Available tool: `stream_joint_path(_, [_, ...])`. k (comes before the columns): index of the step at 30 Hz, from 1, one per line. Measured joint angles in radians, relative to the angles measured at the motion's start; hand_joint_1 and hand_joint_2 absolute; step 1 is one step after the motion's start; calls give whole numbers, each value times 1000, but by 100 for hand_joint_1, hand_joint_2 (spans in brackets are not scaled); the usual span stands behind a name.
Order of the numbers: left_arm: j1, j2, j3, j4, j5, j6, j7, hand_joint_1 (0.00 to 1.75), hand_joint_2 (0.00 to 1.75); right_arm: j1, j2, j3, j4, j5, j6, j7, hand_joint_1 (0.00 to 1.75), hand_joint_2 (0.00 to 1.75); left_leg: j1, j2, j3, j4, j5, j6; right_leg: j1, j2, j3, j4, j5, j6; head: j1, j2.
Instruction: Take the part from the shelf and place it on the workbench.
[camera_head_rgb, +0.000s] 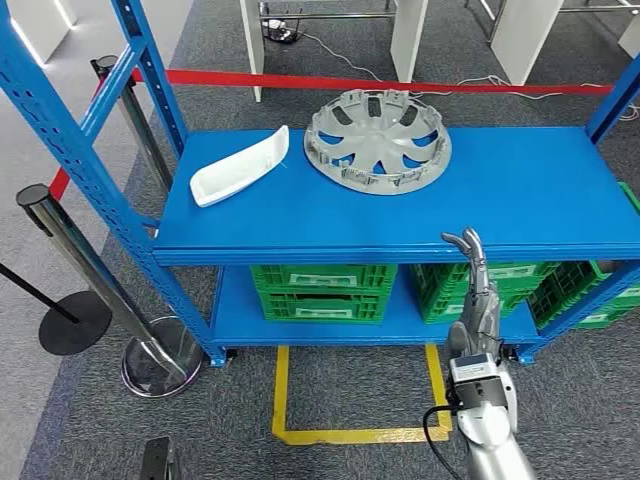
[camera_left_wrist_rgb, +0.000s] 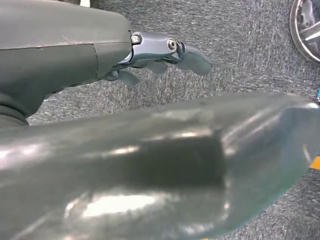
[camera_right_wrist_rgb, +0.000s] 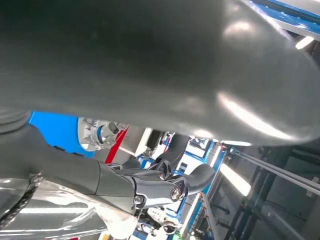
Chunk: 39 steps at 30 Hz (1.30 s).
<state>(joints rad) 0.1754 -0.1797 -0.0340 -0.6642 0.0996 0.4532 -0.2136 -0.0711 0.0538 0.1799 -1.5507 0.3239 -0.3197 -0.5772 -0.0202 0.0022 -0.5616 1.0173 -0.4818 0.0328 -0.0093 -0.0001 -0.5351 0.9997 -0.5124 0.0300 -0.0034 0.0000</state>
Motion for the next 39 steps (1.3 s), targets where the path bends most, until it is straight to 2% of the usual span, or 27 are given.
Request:
stream_joint_path(6, [-1,1,0,0,2,-1,2,0,0,0,0,0,1,-6,9,7,0,0,-3,0,-2,5,-3,4,-2,0,0,-3,2,3,-1,0])
stream_joint_path(8, [-2,4,0,2,4,-4,4,0,0,-2,0,1,3,-13,20,13,0,0,-4,-1,-4,5,-4,9,-3,-1,1,-3,5,6,-1,0])
stream_joint_path(11, [-4,7,0,5,7,-10,4,0,0,-5,0,2,8,-20,27,12,0,0,0,-1,2,-9,1,22,-2,-1,-2,12,12,17,0,0])
stream_joint_path(12, [-5,8,0,6,8,-11,3,0,0,-6,-1,2,10,-21,27,12,0,0,3,-1,6,-14,4,26,-2,-1,-11,28,1,20,1,0])
stream_joint_path(13, [-7,8,0,8,10,-11,0,0,0,-9,-1,2,11,-22,27,12,0,0,6,-1,10,-17,8,28,-2,-1,-27,61,-22,22,3,0])
stream_joint_path(16, [-12,8,-2,18,16,-9,-12,0,0,-10,-3,3,15,-23,28,10,0,131,9,-1,7,-18,10,30,-5,0,-115,236,-114,30,5,0])
stream_joint_path(17, [-13,9,-2,22,17,-8,-15,0,0,-9,-5,3,17,-22,30,8,0,175,10,-1,7,-18,10,29,-7,0,-134,270,-123,32,5,0])
stream_joint_path(18, [-14,9,-3,25,19,-7,-17,0,0,-8,-8,3,19,-22,33,4,0,175,11,-1,7,-17,9,28,-9,0,-136,267,-112,34,5,0])
stream_joint_path(19, [-16,9,-4,28,22,-7,-19,0,0,-8,-10,4,20,-21,37,0,0,175,13,-1,8,-16,8,25,-12,-1,-121,228,-82,36,5,0])
stream_joint_path(20, [-17,9,-5,30,24,-8,-20,0,0,-8,-13,5,20,-21,41,-4,0,175,15,-2,10,-14,5,20,-15,-1,-93,160,-41,38,5,0])
stream_joint_path(21, [-20,10,-6,31,26,-8,-22,0,0,-8,-15,6,21,-22,45,-6,0,175,16,-3,10,-11,3,13,-15,0,-66,96,-14,40,6,0])
stream_joint_path(22, [-23,11,-8,33,27,-9,-24,0,0,-9,-16,6,22,-22,47,-8,0,175,16,-3,7,-7,1,5,-15,1,-47,45,-1,35,7,0])
stream_joint_path(23, [-25,13,-9,35,28,-9,-26,0,0,-8,-17,7,23,-22,48,-11,0,175,15,-3,2,-2,0,-2,-13,2,-37,19,7,25,6,0])
stream_joint_path(25, [-30,15,-12,40,30,-9,-30,0,0,-5,-20,8,25,-20,47,-19,0,175,14,-4,-6,6,1,-13,-10,4,-37,17,4,0,5,0])
stream_joint_path(26, [-31,16,-14,42,31,-8,-32,0,0,-3,-21,8,25,-19,45,-23,0,175,14,-4,-8,10,-2,-19,-11,4,-34,18,12,-7,4,0])
stream_joint_path(28, [-35,18,-19,46,34,-5,-34,0,0,-3,-23,8,24,-19,41,-28,0,175,16,-4,-23,51,-31,-29,-13,3,-30,17,13,-15,1,0])
stream_joint_path(31, [-41,19,-25,52,39,-1,-36,0,0,-3,-22,9,24,-24,33,-30,0,175,20,-4,-101,220,-113,-39,-10,0,-26,16,11,-22,-4,0])
stream_joint_path(32, [-41,19,-26,55,41,1,-37,0,0,-2,-22,9,24,-27,31,-30,0,175,20,-4,-122,260,-125,-39,-8,0,-25,16,10,-23,-4,0])
stream_joint_path(33, [-41,19,-27,58,43,2,-37,0,0,-2,-22,9,24,-31,31,-30,0,175,20,-4,-129,271,-120,-37,-6,1,-24,16,9,-25,-4,0])
stream_joint_path(34, [-41,20,-27,60,45,3,-37,0,0,-2,-22,9,24,-34,31,-31,0,175,19,-4,-121,245,-95,-33,-4,2,-21,16,7,-26,-4,0])
stream_joint_path(36, [-43,21,-29,62,47,4,-38,0,0,-3,-22,9,23,-41,35,-31,0,175,16,-4,-72,126,-23,-18,0,4,-15,16,5,-27,-4,0])
stream_joint_path(38, [-45,22,-31,63,48,4,-40,0,0,-4,-22,8,22,-44,38,-30,0,175,9,-4,-38,34,9,-5,2,4,-15,15,3,-24,-4,0])
stream_joint_path(39, [-45,23,-32,64,48,4,-40,0,0,-3,-22,8,22,-45,39,-30,0,175,7,-5,-34,19,10,-2,1,4,-17,15,2,-21,-4,0])
